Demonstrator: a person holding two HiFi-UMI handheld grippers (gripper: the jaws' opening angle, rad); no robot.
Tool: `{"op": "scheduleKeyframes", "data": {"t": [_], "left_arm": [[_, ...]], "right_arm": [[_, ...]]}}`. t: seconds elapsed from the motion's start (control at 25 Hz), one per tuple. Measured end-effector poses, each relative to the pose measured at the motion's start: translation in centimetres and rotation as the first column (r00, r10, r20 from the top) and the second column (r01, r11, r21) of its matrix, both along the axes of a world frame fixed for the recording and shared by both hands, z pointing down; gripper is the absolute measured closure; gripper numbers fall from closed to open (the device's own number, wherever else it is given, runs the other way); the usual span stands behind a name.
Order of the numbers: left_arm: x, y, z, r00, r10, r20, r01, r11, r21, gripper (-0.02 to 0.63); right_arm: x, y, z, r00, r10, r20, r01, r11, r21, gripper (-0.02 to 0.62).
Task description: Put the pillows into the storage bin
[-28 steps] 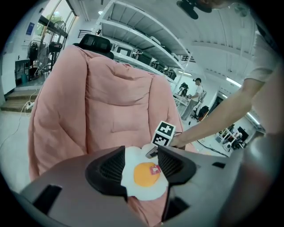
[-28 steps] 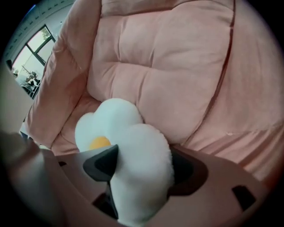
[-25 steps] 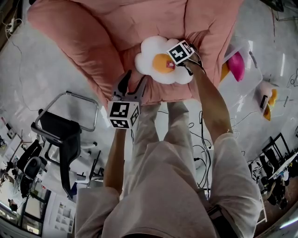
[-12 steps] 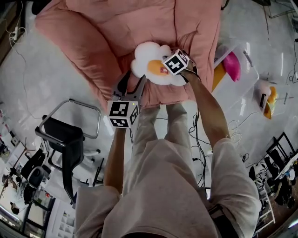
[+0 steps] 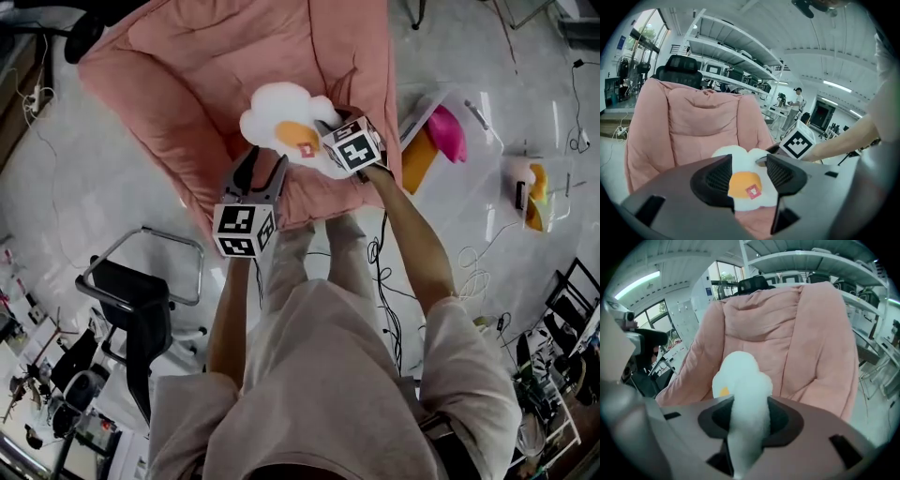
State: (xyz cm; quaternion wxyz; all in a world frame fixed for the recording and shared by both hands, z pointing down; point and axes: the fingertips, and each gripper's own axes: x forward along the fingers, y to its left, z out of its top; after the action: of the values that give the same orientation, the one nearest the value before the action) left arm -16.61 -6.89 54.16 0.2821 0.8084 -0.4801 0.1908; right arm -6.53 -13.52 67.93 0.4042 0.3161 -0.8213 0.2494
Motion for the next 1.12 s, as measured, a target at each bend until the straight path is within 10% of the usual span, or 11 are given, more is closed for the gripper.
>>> {"op": "scheduleKeyframes", "data": {"t": [0.56,1.12], "left_arm": [[16.8,-0.9,-6.3,0.964,0.264,0.022,-0.265,0.961,0.078,0.379],[41.6,4.0,-5.4,0.784,0.620,-0.003,-0.619,0.783,0.057,0.379]], "right_arm": [[19.1,-0.5,-12.8,0.940,0.314,0.134,-0.335,0.925,0.181,0.449],[48.7,11.8,-13.8,0.664,0.727,0.174,-0.748,0.645,0.158,0.448]]}}
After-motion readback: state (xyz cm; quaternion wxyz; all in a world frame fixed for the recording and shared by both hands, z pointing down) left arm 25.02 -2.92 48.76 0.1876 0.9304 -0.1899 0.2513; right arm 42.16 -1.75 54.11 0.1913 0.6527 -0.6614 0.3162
